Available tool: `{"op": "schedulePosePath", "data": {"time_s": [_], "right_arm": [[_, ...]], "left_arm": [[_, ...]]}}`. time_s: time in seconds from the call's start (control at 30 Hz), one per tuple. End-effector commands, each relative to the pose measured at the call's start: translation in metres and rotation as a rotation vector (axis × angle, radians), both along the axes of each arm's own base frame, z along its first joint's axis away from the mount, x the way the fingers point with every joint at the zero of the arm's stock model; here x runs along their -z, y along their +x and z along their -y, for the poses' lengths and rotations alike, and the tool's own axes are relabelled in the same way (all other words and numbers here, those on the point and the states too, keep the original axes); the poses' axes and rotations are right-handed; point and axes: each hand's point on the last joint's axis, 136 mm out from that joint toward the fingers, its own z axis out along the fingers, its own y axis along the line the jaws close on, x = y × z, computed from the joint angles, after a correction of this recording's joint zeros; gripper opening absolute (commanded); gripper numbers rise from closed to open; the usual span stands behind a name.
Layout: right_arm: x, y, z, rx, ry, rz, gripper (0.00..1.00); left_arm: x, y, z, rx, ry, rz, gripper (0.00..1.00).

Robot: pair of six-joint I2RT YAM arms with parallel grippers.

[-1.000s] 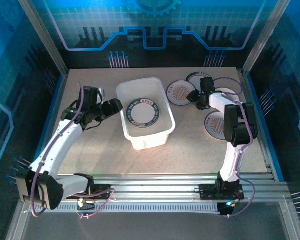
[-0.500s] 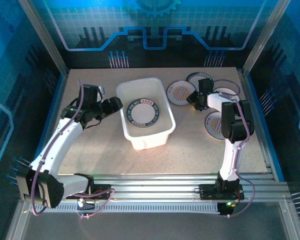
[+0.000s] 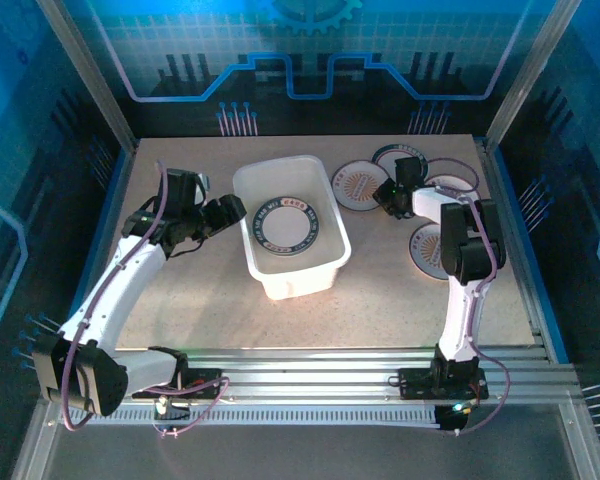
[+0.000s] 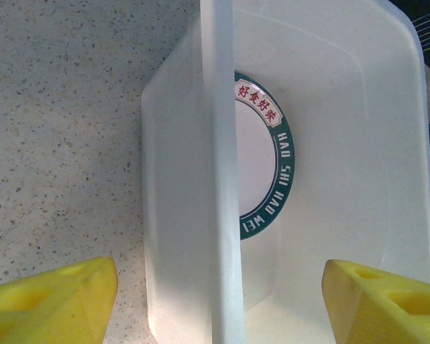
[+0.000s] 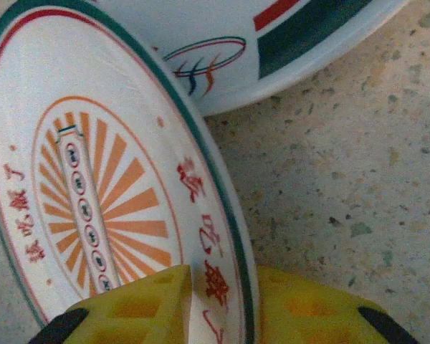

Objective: Place the plates into the plastic bin on the countertop

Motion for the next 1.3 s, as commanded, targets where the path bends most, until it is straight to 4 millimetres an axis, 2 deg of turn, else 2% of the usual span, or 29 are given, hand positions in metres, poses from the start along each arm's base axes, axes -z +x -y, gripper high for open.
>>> {"op": "schedulePosePath", "data": {"time_s": [0.0, 0.1, 0.43, 0.63, 0.73, 0.97, 1.13, 1.27], "right_arm": [[0.009, 0.002, -0.004, 0.007, 0.000, 0.000, 0.22], [0.006, 0.000, -0.005, 0.016, 0.019, 0.007, 0.17], [-0.035, -0.006, -0.009, 0.049, 0.076, 0.107, 0.05], [-0.048, -0.014, -0.010, 0.068, 0.121, 0.133, 0.01], [-0.061, -0.018, -0.008, 0.078, 0.132, 0.155, 0.00], [-0.121, -0.032, 0.007, 0.123, 0.130, 0.257, 0.00], [-0.171, -0.058, 0.025, 0.178, 0.102, 0.348, 0.00], [-0.212, -0.081, 0.033, 0.198, 0.080, 0.415, 0.00]], "left_arm": [[-0.012, -0.002, 0.002, -0.005, 0.001, 0.017, 0.76], [-0.012, -0.003, 0.002, -0.006, 0.004, 0.017, 0.76], [-0.011, -0.007, 0.003, -0.006, 0.000, 0.026, 0.76], [-0.012, -0.011, 0.002, -0.007, -0.008, 0.045, 0.76], [-0.013, -0.013, 0.003, -0.001, -0.017, 0.053, 0.76], [-0.013, -0.015, 0.005, 0.023, -0.017, 0.072, 0.77], [-0.018, -0.011, 0.007, 0.058, 0.004, 0.097, 0.77], [-0.021, -0.008, 0.009, 0.080, 0.008, 0.118, 0.76]]}}
